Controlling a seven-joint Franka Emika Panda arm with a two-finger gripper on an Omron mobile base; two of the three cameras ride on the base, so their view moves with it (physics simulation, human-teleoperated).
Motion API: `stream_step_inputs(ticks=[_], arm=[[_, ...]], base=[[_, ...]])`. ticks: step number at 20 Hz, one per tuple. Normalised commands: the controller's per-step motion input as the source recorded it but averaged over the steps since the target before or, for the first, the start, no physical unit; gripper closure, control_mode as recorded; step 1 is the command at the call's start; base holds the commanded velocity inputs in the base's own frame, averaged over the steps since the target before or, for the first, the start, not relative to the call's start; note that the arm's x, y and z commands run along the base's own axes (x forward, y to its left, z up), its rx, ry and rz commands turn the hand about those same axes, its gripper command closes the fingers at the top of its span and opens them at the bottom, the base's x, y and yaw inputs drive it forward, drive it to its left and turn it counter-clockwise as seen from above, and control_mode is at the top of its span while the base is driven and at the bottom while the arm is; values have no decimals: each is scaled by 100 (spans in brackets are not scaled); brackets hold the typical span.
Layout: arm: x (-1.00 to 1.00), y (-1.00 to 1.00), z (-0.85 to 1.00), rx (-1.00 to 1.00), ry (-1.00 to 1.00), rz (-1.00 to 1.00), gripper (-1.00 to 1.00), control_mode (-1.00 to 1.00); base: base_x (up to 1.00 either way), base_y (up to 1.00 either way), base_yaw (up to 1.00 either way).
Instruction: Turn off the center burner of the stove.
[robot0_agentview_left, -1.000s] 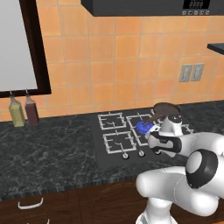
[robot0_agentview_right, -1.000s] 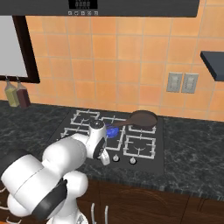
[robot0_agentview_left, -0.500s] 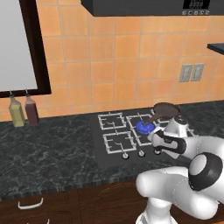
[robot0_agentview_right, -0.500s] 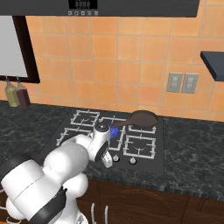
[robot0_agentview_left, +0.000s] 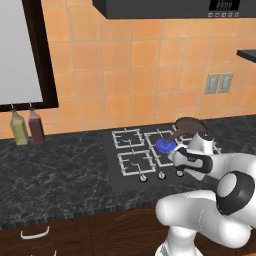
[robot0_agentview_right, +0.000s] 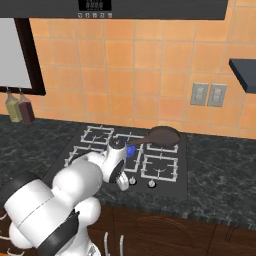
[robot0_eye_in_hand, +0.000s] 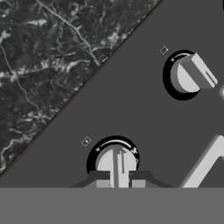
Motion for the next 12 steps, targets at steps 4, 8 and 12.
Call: stream_step_inputs(ticks=[4, 8, 12], arm=[[2, 0, -23, 0, 0, 0, 100, -100], [6, 15, -37, 0, 0, -1, 100, -100], [1, 23, -49, 0, 0, 0, 100, -100]], base=[[0, 0, 0], [0, 0, 0], [0, 0, 0]])
